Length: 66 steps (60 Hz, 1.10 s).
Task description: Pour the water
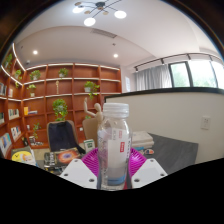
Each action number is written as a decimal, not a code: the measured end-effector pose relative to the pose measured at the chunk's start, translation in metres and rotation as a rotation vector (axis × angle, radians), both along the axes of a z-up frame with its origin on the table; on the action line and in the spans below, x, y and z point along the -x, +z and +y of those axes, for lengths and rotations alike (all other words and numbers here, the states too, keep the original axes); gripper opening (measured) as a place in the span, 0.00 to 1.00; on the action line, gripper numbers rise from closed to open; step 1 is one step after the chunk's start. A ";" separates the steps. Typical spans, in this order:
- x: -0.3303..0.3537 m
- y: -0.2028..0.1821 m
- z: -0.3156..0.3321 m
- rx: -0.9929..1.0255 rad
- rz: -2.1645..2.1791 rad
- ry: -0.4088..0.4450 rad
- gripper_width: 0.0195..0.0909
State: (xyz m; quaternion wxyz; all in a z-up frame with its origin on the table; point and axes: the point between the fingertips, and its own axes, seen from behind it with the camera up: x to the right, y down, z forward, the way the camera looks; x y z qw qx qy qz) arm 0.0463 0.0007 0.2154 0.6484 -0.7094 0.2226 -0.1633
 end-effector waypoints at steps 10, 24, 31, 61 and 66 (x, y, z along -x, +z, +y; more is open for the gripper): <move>-0.066 -0.041 0.003 0.080 -0.069 -0.121 0.25; -0.101 -0.096 0.024 0.150 -0.106 -0.110 0.25; -0.098 -0.128 0.037 0.156 -0.061 -0.068 0.28; -0.058 -0.146 0.011 0.153 -0.001 0.078 0.80; -0.044 -0.137 -0.013 0.150 0.005 0.105 0.81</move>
